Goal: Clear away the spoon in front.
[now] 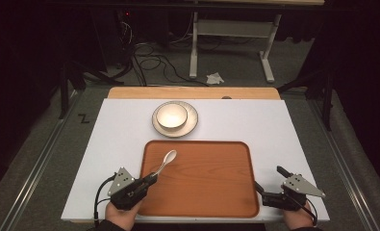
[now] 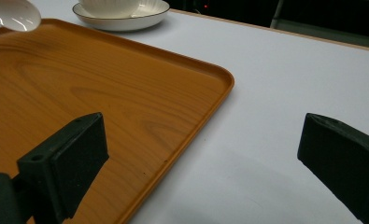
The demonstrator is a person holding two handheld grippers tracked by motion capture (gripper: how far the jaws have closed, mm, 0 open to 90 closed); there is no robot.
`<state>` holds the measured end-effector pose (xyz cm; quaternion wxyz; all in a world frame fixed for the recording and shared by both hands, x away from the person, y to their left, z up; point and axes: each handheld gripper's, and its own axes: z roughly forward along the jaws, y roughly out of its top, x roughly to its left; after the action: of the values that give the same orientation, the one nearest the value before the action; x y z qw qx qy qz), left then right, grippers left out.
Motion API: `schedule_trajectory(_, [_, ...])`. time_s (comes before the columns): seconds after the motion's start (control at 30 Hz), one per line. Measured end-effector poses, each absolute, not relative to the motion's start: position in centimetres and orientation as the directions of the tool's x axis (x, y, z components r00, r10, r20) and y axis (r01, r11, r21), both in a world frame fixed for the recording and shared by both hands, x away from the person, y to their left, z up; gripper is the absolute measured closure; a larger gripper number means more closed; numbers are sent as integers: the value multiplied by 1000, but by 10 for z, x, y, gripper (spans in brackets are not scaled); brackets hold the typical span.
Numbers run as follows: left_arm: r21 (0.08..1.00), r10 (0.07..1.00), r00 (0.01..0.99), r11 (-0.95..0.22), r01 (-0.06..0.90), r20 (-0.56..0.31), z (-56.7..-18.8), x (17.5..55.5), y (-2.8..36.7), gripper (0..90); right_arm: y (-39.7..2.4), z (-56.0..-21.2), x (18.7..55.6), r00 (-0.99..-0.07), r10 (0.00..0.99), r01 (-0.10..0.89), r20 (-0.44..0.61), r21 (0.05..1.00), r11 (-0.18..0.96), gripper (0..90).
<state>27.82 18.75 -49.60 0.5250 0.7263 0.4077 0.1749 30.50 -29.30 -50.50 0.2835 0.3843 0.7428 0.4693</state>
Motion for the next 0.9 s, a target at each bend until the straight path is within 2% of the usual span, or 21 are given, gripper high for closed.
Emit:
schedule_trajectory(0.77, [863, 770, 612, -176, 474, -179, -513, 283, 172, 840, -295, -504, 303, -538, 840, 298, -72, 916, 269, 24])
schedule_trajectory(0.8, [859, 774, 608, -178, 479, -179, -513, 283, 172, 800, -294, -504, 303, -540, 838, 295, -74, 916, 271, 24])
schedule_trajectory(0.9, [875, 796, 586, -165, 456, -155, -509, 279, 173, 591, -294, -503, 303, -539, 839, 298, -70, 916, 268, 24])
